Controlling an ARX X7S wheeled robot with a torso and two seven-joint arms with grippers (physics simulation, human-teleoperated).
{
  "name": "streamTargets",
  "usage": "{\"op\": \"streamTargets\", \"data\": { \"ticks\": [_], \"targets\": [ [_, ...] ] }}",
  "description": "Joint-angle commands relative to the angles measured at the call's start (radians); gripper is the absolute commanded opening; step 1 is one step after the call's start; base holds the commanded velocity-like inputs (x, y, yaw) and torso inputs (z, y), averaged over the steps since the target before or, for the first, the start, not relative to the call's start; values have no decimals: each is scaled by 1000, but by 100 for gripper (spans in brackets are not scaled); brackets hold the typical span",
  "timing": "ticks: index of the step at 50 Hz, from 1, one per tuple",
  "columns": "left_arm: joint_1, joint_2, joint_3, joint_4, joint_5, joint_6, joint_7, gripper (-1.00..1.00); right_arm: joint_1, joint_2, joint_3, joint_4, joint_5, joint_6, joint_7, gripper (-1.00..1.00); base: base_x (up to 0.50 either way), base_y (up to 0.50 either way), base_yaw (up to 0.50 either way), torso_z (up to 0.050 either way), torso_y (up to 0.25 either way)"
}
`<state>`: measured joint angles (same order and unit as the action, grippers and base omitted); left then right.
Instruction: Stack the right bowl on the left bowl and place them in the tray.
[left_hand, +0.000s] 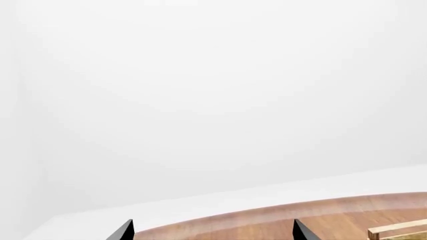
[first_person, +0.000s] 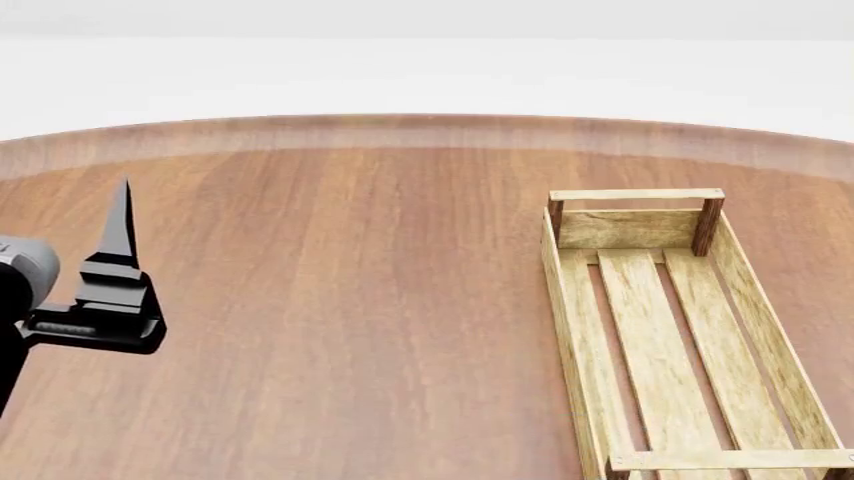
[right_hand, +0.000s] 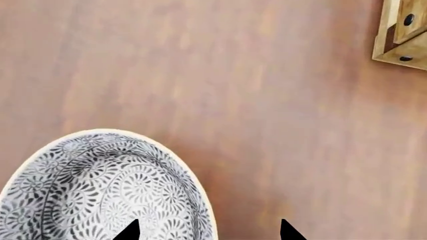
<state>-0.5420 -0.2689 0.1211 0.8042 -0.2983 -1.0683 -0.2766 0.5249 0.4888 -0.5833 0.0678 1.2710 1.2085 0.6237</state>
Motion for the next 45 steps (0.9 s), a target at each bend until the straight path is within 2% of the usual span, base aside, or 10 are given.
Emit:
{"op": "streamTargets", "data": {
  "ticks": [1, 2, 25, 33, 35, 45],
  "targets": [
    [-6, 14, -14, -1, 9, -13, 17, 100, -9, -17, 0, 1, -30, -2, -50, 100, 0, 0, 0, 0, 0],
    [-6, 14, -14, -1, 8, -13, 17, 100, -11, -13, -4, -12, -32, -3, -56, -100, 0, 0, 0, 0, 0],
    [-7, 9, -12, 3, -4, -16, 7, 100, -14, -8, -14, -21, -29, -23, -74, -100, 0, 0, 0, 0, 0],
    [-4, 7, -15, 7, -8, -14, 4, 100, -24, 32, -11, -145, -93, -143, -165, -100, 0, 0, 0, 0, 0],
    [-5, 6, -15, 9, -10, -16, 3, 100, -19, 36, 16, -155, -40, -127, -166, -100, 0, 0, 0, 0, 0],
    [-6, 5, -10, 11, -14, -17, -2, 100, -12, 44, 18, -180, -36, -134, -174, -100, 0, 0, 0, 0, 0]
  ]
}}
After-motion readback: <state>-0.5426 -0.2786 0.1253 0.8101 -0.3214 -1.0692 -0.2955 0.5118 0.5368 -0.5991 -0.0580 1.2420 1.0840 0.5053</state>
